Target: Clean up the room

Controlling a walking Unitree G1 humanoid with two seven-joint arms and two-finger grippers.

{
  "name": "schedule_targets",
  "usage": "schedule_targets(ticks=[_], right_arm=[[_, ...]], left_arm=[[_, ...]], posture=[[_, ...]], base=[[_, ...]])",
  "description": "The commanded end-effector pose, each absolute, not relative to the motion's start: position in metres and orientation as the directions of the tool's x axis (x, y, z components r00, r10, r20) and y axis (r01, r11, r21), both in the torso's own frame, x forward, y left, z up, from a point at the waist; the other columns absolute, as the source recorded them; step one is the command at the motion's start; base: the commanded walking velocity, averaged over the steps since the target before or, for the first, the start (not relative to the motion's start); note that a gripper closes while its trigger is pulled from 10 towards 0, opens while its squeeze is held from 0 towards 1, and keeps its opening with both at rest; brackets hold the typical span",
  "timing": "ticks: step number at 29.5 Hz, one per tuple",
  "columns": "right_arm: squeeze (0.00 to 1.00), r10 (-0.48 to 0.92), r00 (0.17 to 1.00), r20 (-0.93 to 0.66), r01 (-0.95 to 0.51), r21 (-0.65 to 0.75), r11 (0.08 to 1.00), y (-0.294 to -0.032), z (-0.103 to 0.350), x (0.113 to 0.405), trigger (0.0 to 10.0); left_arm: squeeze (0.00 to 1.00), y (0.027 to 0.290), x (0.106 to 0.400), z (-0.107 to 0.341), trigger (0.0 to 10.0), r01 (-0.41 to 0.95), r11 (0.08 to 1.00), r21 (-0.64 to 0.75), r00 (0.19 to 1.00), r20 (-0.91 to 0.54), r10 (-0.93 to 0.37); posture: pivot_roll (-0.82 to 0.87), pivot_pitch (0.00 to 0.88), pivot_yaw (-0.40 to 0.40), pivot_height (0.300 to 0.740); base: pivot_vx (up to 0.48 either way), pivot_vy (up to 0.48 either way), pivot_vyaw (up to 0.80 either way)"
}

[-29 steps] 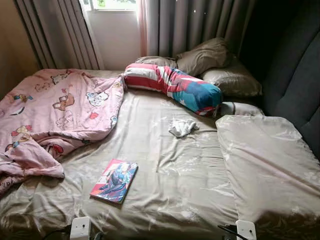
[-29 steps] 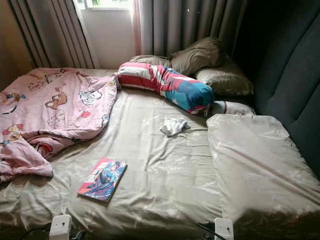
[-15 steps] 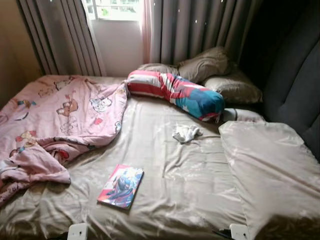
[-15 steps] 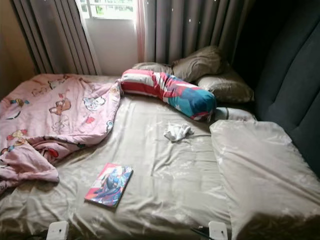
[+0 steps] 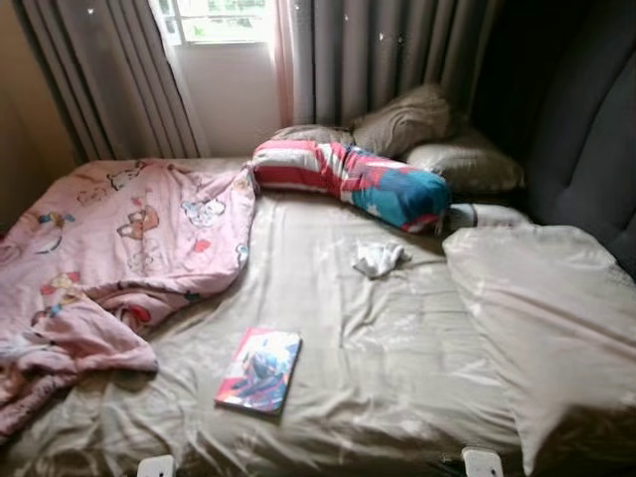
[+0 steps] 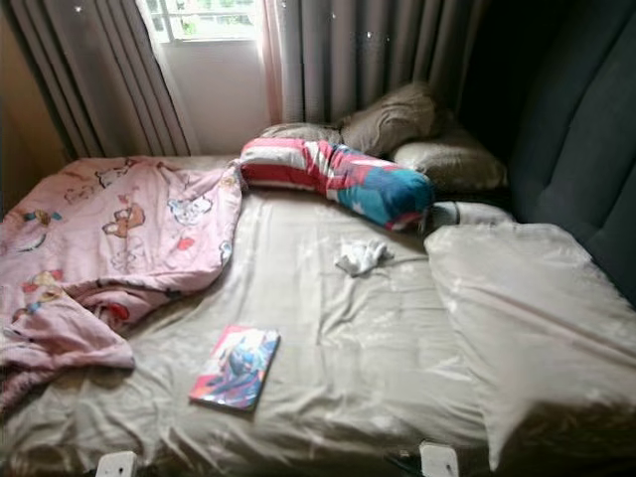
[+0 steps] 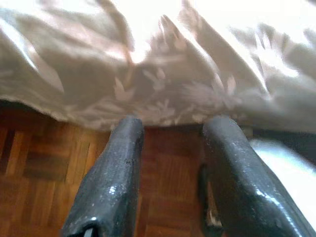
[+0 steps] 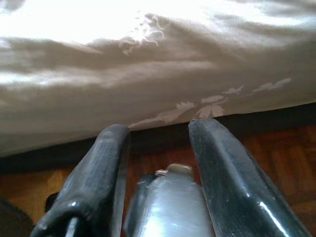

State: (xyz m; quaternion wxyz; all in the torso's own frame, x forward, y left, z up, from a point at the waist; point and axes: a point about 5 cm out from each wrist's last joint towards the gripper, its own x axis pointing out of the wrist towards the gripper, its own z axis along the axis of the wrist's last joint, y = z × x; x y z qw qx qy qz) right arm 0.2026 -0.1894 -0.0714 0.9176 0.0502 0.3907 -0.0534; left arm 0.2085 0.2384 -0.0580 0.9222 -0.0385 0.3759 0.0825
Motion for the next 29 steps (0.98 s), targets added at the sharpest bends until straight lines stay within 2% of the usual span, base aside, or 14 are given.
schedule_targets(ticks=[1, 25, 29], right_arm=[[0.0, -0.045, 0.699, -0.713, 0.128, 0.062, 0.99, -0.184, -0.069, 0.207, 10.0], [0.0, -0.032, 0.708, -0.706, 0.102, 0.057, 0.993, -0.179, -0.068, 0.211, 10.0], [0.0, -0.028, 0.712, -0.702, 0.093, 0.056, 0.994, -0.178, -0.067, 0.213, 10.0]], left_arm=[[0.0, 0.245, 0.202, -0.06, 10.0, -0.188, 0.982, 0.013, 0.682, -0.718, 0.14], [0.0, 0.257, 0.194, -0.061, 10.0, -0.21, 0.978, 0.017, 0.667, -0.729, 0.156], [0.0, 0.262, 0.191, -0.061, 10.0, -0.217, 0.976, 0.02, 0.663, -0.731, 0.162]], posture=[[0.02, 0.059, 0.033, 0.651], [0.03, 0.076, 0.032, 0.651], [0.03, 0.077, 0.032, 0.651]], base=[[0.0, 0.315, 0.0], [0.0, 0.293, 0.0], [0.0, 0.324, 0.53]])
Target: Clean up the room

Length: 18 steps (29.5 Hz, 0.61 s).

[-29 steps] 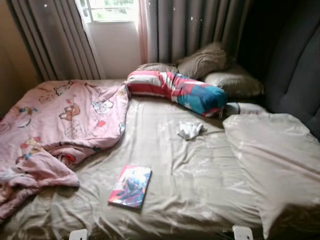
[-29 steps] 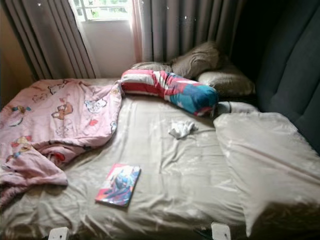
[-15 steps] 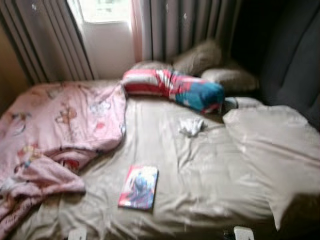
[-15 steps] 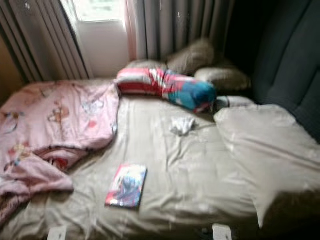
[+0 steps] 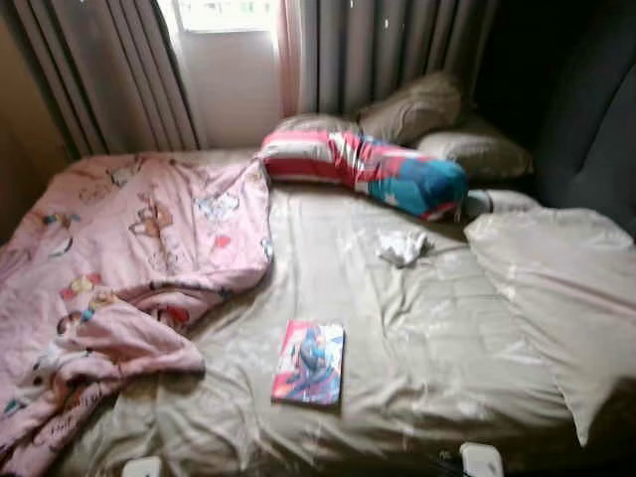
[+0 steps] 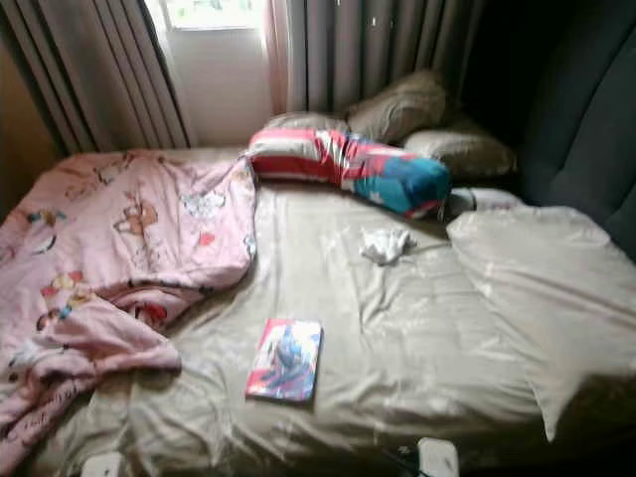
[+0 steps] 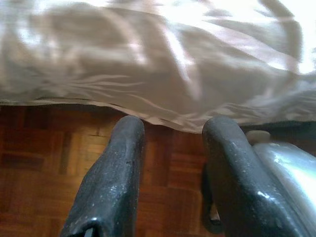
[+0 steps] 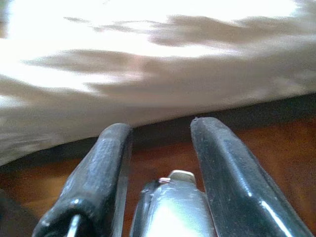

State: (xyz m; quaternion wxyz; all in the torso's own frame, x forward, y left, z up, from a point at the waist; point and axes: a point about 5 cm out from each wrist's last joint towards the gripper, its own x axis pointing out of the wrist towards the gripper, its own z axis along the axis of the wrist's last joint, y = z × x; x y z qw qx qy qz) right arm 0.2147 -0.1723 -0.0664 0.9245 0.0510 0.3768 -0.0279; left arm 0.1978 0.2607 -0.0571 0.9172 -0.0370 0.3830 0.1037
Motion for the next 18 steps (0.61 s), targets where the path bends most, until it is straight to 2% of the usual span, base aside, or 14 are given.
schedule_targets(ticks=[1, 6, 18], right_arm=[[0.0, -0.027, 0.712, -0.701, 0.093, 0.056, 0.994, -0.1777, -0.0666, 0.2134, 10.0], [0.0, -0.026, 0.714, -0.7, 0.095, 0.059, 0.994, -0.177, -0.0666, 0.2134, 10.0], [0.0, -0.041, 0.719, -0.694, 0.122, 0.067, 0.99, -0.18, -0.0658, 0.2139, 10.0]], left_arm=[[0.0, 0.2628, 0.1902, -0.0609, 10.0, -0.218, 0.976, 0.02, 0.663, -0.731, 0.163], [0.0, 0.2653, 0.1891, -0.0605, 10.0, -0.221, 0.975, 0.022, 0.662, -0.731, 0.167], [0.0, 0.2597, 0.1946, -0.0595, 10.0, -0.208, 0.978, 0.02, 0.672, -0.723, 0.158]], posture=[[0.03, 0.078, 0.032, 0.651], [0.03, 0.079, 0.031, 0.651], [0.03, 0.08, 0.031, 0.651]], base=[[0.0, 0.322, 0.58], [0.0, 0.322, 0.54], [0.0, 0.286, 0.0]])
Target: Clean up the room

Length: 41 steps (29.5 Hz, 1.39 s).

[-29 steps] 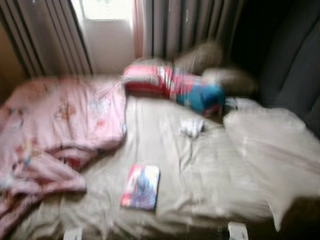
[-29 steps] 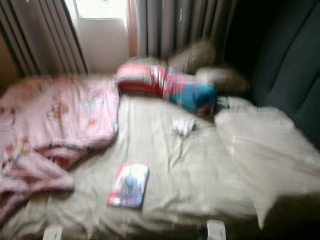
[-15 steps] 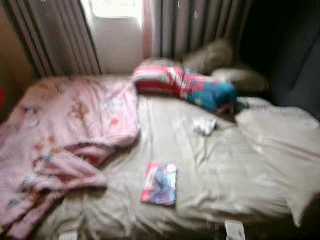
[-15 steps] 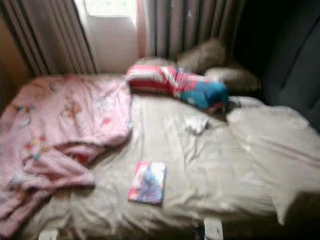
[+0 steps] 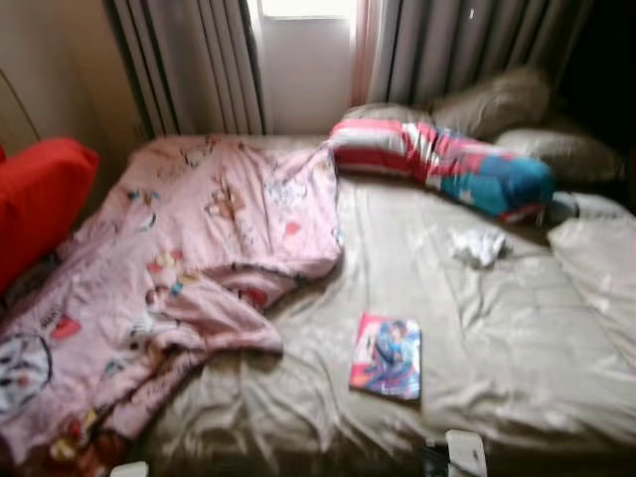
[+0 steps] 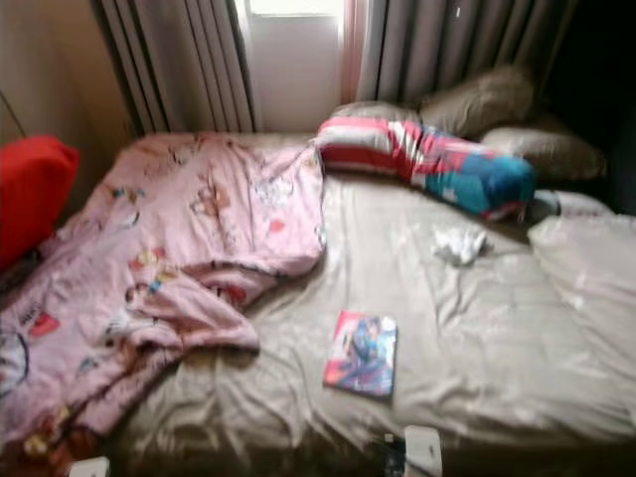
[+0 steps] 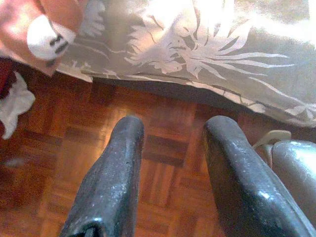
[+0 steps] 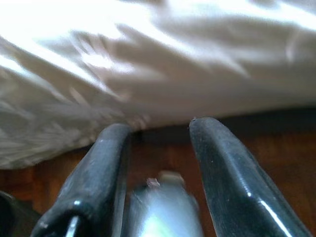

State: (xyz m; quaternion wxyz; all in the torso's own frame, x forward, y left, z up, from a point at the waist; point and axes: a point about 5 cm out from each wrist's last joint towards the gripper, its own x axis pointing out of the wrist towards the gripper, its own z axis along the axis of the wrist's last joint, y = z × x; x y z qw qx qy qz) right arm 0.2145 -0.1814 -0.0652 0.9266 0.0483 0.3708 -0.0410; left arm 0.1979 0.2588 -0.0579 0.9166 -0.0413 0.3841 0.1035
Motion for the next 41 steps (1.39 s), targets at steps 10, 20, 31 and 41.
schedule_targets(ticks=[10, 20, 31, 41], right_arm=[[0.0, -0.064, 0.768, -0.637, 0.136, 0.064, 0.989, -0.187, -0.055, 0.228, 10.0], [0.0, -0.039, 0.933, -0.358, 0.075, 0.088, 0.993, -0.189, -0.007, 0.277, 10.0], [0.0, 0.071, 0.987, -0.147, -0.063, 0.056, 0.996, -0.164, 0.02, 0.291, 10.0], [0.0, 0.08, 0.988, -0.133, -0.078, 0.022, 0.997, -0.162, 0.023, 0.292, 10.0]], left_arm=[[0.0, 0.255, 0.224, -0.041, 10.0, -0.193, 0.981, 0.001, 0.768, -0.622, 0.152], [0.0, 0.255, 0.297, 0.046, 10.0, -0.099, 0.995, 0.026, 0.985, -0.143, 0.101], [0.0, 0.212, 0.314, 0.088, 10.0, 0.008, 1.0, -0.021, 0.996, 0.086, -0.006], [0.0, 0.216, 0.323, 0.11, 10.0, 0.017, 0.999, 0.035, 0.989, 0.144, -0.022]], posture=[[0.03, 0.082, 0.029, 0.651], [0.02, 0.092, 0.013, 0.651], [0.0, 0.077, 0.011, 0.651], [-0.01, 0.056, 0.008, 0.651]], base=[[0.0, 0.0, 0.0], [0.0, 0.0, 0.0], [0.0, 0.0, 0.0], [0.0, 0.0, 0.0]])
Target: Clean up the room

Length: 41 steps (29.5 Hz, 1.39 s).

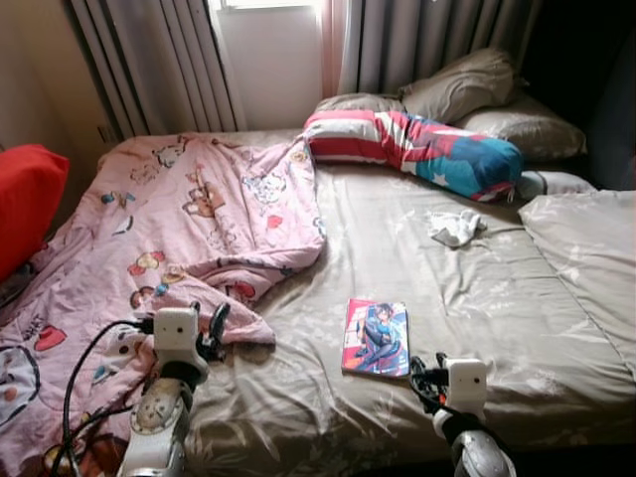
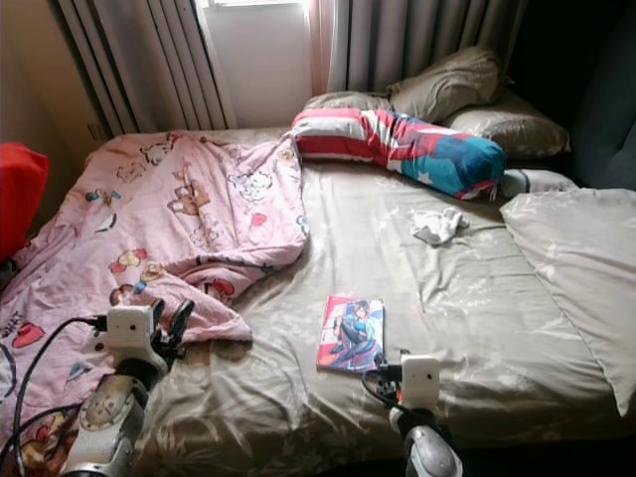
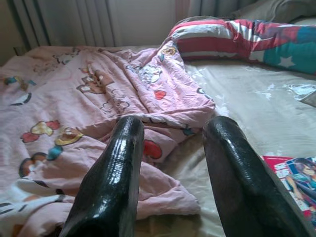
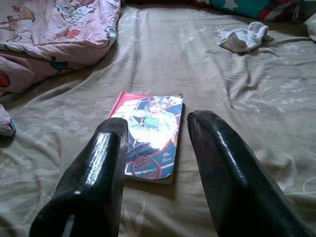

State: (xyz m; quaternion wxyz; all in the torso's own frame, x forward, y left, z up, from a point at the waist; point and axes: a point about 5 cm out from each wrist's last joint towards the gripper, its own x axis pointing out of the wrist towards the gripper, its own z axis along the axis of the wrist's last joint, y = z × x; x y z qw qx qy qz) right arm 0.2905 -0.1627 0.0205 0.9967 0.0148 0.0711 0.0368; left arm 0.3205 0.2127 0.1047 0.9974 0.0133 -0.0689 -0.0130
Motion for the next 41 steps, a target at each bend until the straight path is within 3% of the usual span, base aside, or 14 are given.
schedule_targets(ticks=[1, 10, 21, 41], right_arm=[[0.0, 0.074, 0.988, -0.132, -0.072, 0.021, 0.997, -0.162, 0.024, 0.294, 10.0], [0.0, 0.075, 0.989, -0.129, -0.073, 0.018, 0.997, -0.16, 0.027, 0.297, 10.0], [0.0, 0.093, 0.988, -0.123, -0.091, 0.016, 0.996, -0.157, 0.028, 0.297, 10.0], [0.0, 0.121, 0.984, -0.132, -0.119, 0.024, 0.993, -0.153, 0.029, 0.299, 10.0]], left_arm=[[0.0, 0.219, 0.325, 0.113, 10.0, 0.005, 1.0, 0.016, 0.989, 0.151, -0.007], [0.0, 0.204, 0.331, 0.105, 10.0, 0.069, 0.997, -0.046, 0.992, 0.106, -0.064], [0.0, 0.197, 0.313, 0.076, 10.0, 0.074, 0.994, -0.076, 0.997, 0.022, -0.073], [0.0, 0.194, 0.315, 0.079, 10.0, 0.092, 0.994, -0.066, 0.996, 0.027, -0.091]], posture=[[-0.01, 0.056, 0.008, 0.651], [-0.01, 0.069, 0.006, 0.651], [0.0, 0.099, -0.002, 0.583], [0.01, 0.114, -0.003, 0.583]], base=[[0.0, 0.0, 0.0], [0.0, 0.0, 0.0], [0.0, 0.0, 0.0], [0.0, 0.0, 0.0]])
